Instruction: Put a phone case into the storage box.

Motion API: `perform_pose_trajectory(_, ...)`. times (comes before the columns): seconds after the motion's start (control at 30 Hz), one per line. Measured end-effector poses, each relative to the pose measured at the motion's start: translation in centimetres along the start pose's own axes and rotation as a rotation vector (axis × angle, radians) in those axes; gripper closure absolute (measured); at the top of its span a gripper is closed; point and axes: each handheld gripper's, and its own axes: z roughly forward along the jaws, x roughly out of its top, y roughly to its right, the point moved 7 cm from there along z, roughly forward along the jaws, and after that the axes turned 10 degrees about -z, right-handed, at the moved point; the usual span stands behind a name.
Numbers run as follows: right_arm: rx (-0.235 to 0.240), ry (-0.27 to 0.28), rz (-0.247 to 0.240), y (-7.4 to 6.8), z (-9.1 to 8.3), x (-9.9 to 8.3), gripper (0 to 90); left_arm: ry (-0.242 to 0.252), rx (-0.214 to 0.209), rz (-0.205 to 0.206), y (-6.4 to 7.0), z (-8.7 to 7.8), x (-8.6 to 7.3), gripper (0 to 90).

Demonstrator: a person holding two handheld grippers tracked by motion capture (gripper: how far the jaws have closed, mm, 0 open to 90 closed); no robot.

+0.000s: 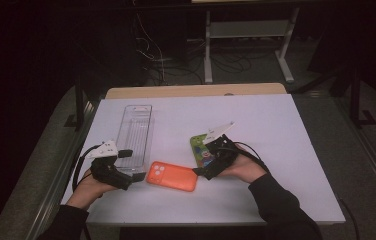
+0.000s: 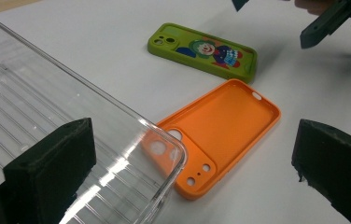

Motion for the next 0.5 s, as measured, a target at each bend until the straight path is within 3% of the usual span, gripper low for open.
perform_pose_trajectory(0.27, 0.019, -0.035, -0.049, -0.8, 2.8, 1.4, 0.0, -0.004, -0.004, 0.009, 0.1, 0.0, 0.0, 0.0)
perform_pose_trajectory(0.5, 0.041, -0.062, -0.063, -1.5, 4.7, 1.7, 0.0, -0.004, -0.005, 0.005, 0.1, 0.1, 0.0, 0.0)
